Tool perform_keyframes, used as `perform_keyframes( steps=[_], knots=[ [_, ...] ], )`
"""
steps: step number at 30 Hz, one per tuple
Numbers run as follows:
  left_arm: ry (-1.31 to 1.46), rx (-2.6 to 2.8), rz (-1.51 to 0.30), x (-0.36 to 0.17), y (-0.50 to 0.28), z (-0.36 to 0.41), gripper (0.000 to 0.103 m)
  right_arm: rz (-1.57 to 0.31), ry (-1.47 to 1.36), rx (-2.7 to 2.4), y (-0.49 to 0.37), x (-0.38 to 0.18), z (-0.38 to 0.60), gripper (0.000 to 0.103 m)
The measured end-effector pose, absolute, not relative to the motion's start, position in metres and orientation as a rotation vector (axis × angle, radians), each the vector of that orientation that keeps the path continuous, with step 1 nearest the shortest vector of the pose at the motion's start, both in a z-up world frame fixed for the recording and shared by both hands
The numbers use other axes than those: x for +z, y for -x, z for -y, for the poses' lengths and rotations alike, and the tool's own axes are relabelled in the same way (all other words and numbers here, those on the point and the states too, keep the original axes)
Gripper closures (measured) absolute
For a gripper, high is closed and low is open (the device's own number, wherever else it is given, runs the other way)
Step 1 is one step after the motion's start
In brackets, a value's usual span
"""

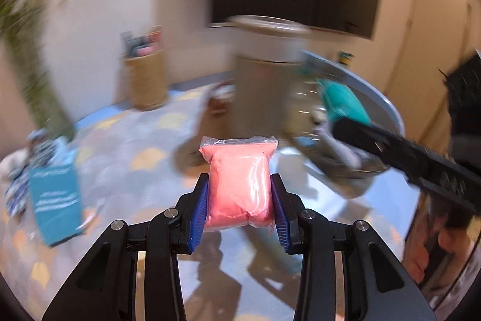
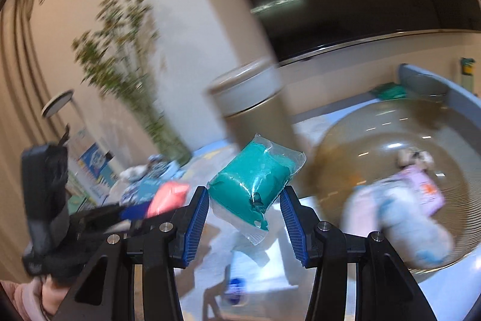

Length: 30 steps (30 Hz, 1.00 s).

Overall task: Organize soft objects
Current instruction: 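Carry both pouches over the glass bowl and open both tools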

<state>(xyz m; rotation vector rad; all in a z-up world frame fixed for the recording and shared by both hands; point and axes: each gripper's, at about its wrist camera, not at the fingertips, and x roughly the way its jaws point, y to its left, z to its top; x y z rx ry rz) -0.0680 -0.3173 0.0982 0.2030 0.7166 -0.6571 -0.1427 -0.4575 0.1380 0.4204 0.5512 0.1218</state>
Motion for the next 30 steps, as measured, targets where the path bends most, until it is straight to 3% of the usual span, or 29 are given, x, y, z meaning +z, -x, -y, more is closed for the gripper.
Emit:
perform_keyframes(
  steps=[10, 20, 21, 22, 23, 25, 26, 30],
  knots=[
    [-0.219, -0.768, -0.714, 0.100, 0.068, 0.414, 0.067, -0.533, -0.438, -0.021, 0.140, 0.155, 0.542, 0.055],
    [-0.233, -0.734, -0.688, 0.097, 0.043, 0.463, 0.066, -0.546, -0.454, -0.089, 0.103, 0.158, 0.595, 0.054],
    [-0.235, -0.737, -0.691, 0.096, 0.042, 0.466, 0.064, -0.548, -0.459, -0.088, 0.100, 0.158, 0.597, 0.054],
    [-0.232, -0.754, -0.701, 0.094, 0.041, 0.469, 0.052, -0.551, -0.462, -0.091, 0.096, 0.157, 0.600, 0.053],
    [-0.227, -0.769, -0.712, 0.093, 0.041, 0.472, 0.046, -0.555, -0.466, -0.093, 0.092, 0.156, 0.603, 0.048],
    [-0.226, -0.786, -0.734, 0.088, 0.041, 0.475, 0.025, -0.560, -0.486, -0.102, 0.087, 0.154, 0.607, 0.006],
    [-0.233, -0.781, -0.734, 0.087, 0.044, 0.474, 0.024, -0.548, -0.501, -0.115, 0.087, 0.154, 0.608, 0.000],
    [-0.254, -0.780, -0.722, 0.087, 0.055, 0.475, 0.022, -0.515, -0.537, -0.115, 0.091, 0.154, 0.610, 0.000]
  ],
)
